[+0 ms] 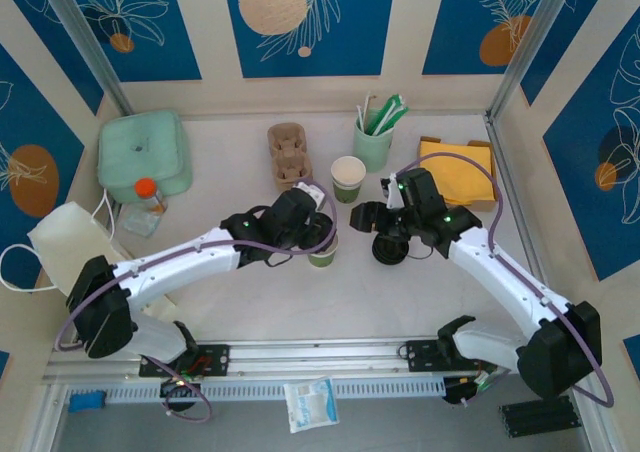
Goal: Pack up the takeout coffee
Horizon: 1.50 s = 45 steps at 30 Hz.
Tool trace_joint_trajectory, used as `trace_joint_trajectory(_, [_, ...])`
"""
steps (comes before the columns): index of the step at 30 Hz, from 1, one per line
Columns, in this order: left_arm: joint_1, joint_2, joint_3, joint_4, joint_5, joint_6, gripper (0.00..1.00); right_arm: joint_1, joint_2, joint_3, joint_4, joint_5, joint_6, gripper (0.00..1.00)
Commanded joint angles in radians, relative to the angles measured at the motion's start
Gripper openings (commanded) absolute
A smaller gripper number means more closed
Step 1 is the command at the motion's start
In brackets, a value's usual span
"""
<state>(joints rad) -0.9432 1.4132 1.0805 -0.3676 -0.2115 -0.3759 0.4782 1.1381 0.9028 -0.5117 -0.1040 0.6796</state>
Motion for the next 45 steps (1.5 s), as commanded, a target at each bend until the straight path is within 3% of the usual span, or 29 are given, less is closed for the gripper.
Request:
trace_joint_trajectory(1, [-0.009,0.019,0.025,-0.005,-0.014,0.031,0.72,0.013,0.021,-0.007,0.009,-0.004,-0.009,0.67])
trace_joint_trajectory(27, [-0.034,0.108,0.031,0.015,0.029,0.025,0.72,0.023,0.077,0.005,-0.008,0.04,-0.006,0.66])
trace_joint_trajectory(45, [-0.047,0.134,0.07,-0.034,0.035,0.038,0.82,0.031,0.087,0.018,-0.016,0.052,-0.013,0.66])
